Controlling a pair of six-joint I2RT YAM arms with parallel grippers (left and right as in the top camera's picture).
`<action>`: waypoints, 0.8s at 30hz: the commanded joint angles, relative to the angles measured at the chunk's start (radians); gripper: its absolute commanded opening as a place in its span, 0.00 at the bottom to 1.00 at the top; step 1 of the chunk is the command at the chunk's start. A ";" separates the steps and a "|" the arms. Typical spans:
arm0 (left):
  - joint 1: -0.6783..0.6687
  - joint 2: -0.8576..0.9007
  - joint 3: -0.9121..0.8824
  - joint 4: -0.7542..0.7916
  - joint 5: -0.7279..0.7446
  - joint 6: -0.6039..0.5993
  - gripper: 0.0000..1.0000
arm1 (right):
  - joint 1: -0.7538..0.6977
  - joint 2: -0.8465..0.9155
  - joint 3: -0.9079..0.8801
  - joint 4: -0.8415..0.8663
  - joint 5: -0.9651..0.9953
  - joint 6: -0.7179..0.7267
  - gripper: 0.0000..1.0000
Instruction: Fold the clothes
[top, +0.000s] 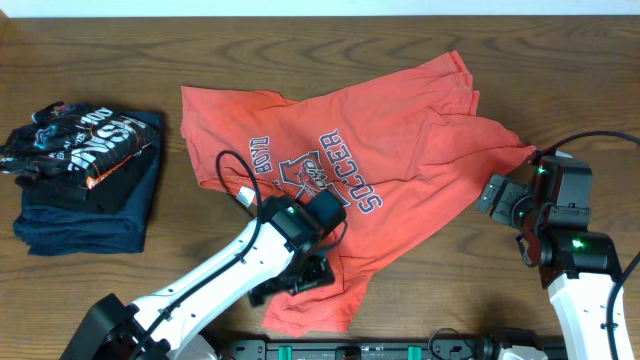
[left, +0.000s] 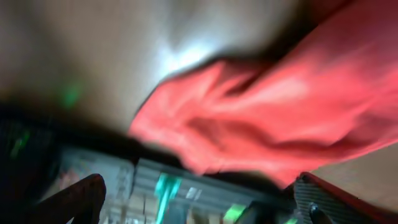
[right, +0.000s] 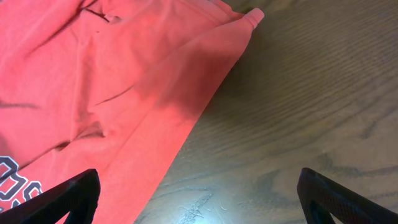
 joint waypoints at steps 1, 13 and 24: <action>0.002 -0.006 0.003 0.115 -0.103 0.229 0.98 | -0.005 0.001 0.007 -0.001 0.014 -0.004 0.99; 0.002 0.099 0.003 0.222 -0.106 0.457 0.98 | -0.005 0.001 0.007 -0.001 0.010 -0.004 0.99; 0.002 0.172 0.003 0.257 -0.020 0.561 0.99 | -0.005 0.001 0.007 -0.005 0.010 -0.004 0.99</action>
